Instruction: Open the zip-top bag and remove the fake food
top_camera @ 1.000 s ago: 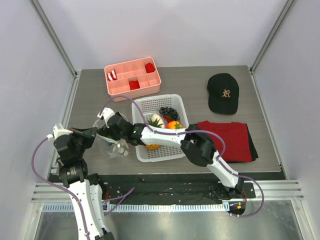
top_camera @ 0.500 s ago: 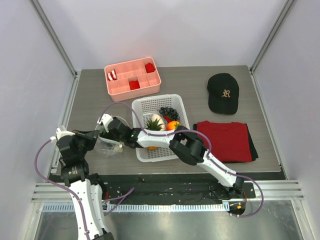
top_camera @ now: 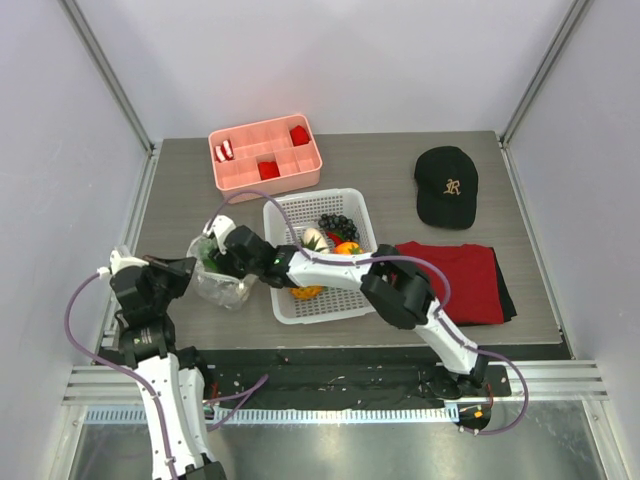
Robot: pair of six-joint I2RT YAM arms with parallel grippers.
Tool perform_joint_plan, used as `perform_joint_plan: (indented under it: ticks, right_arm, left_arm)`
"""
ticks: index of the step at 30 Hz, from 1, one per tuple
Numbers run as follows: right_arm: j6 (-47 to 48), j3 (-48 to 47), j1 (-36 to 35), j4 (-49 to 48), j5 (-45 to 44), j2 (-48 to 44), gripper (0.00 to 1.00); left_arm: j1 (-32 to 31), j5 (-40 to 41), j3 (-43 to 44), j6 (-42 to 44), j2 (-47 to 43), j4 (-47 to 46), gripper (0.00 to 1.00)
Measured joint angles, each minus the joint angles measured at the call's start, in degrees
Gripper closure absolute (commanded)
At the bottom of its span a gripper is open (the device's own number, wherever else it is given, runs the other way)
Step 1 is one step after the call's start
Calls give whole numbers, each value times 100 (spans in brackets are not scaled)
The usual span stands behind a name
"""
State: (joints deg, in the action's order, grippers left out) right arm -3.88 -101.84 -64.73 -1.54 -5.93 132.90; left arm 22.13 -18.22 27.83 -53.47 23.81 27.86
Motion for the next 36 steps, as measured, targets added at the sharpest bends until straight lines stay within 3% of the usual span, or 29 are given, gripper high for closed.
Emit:
perform_joint_plan:
  ticks: [8, 10, 11, 13, 14, 17, 24, 30, 33, 36]
  right_arm:
    - [-599, -140, 48, 920, 570, -1078, 96]
    - [-813, -201, 83, 1115, 793, -1196, 96]
    - [-920, -199, 109, 1196, 901, -1239, 96]
    - [-1137, -155, 208, 1257, 1161, -1272, 96]
    - [-1217, -109, 249, 1266, 1266, -1281, 95]
    - [-1482, 26, 393, 1344, 1641, -1287, 95]
    - [-2037, 37, 710, 1270, 2389, -1283, 90]
    - [-2682, 48, 914, 791, 2997, -1274, 88]
    - [-2885, 149, 957, 525, 3169, -1274, 87]
    - [-3040, 343, 955, 354, 3289, -1274, 87]
  left_arm:
    - [0, -157, 348, 122, 66, -120, 99]
    - [0, -328, 393, 133, 146, -166, 92]
    - [0, -433, 409, 138, 184, -197, 71]
    - [0, -603, 450, 164, 238, -195, 47]
    - [0, -664, 483, 146, 245, -179, 30]
    - [0, -664, 605, 157, 157, -20, 0]
    - [0, -155, 1086, 138, -140, 647, 3]
    - [0, -214, 542, -238, -127, 514, 13]
    - [0, -483, 0, -636, -15, 103, 25]
    - [0, -754, -343, -920, 116, -310, 44]
